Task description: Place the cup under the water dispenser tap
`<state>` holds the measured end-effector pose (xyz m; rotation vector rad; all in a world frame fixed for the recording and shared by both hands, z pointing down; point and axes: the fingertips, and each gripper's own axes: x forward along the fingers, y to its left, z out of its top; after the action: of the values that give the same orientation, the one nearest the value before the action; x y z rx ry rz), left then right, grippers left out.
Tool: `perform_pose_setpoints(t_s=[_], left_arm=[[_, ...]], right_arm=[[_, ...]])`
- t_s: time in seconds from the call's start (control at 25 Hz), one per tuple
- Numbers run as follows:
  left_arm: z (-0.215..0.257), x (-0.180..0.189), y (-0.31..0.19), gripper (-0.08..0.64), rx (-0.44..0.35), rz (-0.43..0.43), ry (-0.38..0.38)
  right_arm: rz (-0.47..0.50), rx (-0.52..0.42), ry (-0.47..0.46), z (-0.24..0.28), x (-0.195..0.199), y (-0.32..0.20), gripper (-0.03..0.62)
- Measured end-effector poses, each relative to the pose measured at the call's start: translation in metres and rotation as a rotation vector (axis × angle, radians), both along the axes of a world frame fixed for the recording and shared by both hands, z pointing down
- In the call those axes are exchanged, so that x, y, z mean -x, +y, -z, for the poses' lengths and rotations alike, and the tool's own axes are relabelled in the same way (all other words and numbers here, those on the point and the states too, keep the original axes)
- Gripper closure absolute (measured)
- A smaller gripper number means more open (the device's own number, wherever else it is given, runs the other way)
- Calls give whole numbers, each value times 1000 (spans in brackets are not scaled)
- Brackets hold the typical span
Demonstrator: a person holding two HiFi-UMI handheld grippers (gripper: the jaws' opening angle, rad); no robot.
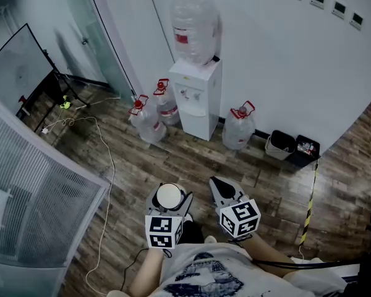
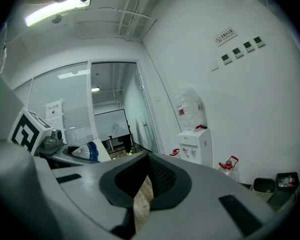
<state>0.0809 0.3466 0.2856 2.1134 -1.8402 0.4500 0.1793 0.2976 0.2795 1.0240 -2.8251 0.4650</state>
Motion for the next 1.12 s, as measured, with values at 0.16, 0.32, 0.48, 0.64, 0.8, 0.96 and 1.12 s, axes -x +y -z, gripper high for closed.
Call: perform_pose_setpoints(t_s=[0.16, 0.32, 0.48, 0.64, 0.8, 0.96, 1.12], left_arm=[[0, 6, -15, 107, 0, -3, 1], [-4, 13, -35, 107, 2, -15, 4], [-9, 24, -61, 107, 4, -32, 6], [-14, 43, -88, 107, 7, -46, 15], [-19, 71, -119, 107, 19, -58, 21], [-20, 100, -152, 107, 26, -73, 21], [-20, 129, -184, 107, 31, -95, 13]], right_arm=[[-6, 2, 1, -1, 3, -12, 574], [-18, 12, 11, -8, 9, -29, 574], [-29, 17, 22, -13, 21, -53, 574], [-39, 26, 36, -18, 41, -78, 574], [-48, 38, 46, -22, 69, -108, 574], [-57, 42, 49, -22, 101, -139, 574], [-68, 42, 54, -20, 134, -169, 574]])
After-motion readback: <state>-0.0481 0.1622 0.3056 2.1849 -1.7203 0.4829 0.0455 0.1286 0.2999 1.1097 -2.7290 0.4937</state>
